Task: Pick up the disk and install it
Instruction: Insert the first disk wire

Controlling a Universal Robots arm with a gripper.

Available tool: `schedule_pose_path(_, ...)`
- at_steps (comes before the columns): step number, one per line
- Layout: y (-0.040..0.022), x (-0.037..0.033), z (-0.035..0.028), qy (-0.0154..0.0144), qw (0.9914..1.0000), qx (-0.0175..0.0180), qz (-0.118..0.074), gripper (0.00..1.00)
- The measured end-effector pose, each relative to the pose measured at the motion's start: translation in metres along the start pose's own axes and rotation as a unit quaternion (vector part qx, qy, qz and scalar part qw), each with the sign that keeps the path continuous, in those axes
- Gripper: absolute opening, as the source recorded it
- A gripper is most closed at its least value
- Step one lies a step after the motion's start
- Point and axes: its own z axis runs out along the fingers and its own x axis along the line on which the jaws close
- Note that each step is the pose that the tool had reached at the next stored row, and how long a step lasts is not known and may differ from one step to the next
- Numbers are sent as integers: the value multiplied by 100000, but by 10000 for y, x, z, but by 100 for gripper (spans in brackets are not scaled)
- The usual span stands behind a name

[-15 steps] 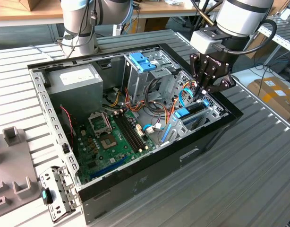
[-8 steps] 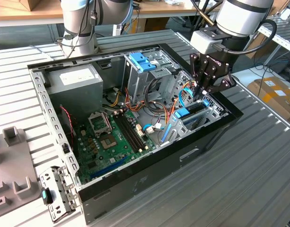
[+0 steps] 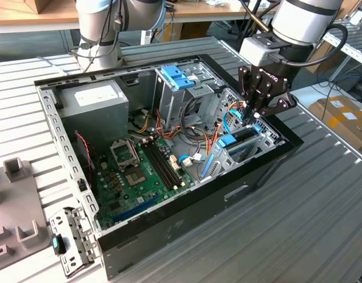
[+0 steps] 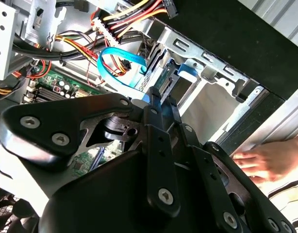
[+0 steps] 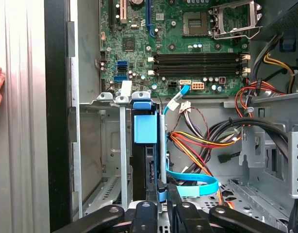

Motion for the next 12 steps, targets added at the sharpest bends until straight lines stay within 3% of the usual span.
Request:
schedule_pose_path(5,0,1,0,1,100000,-2,-1,23)
schedule_pose_path(6,0,1,0,3,100000,-3,1,16)
schedule_pose_path(12,0,1,0,7,100000,2,-3,15)
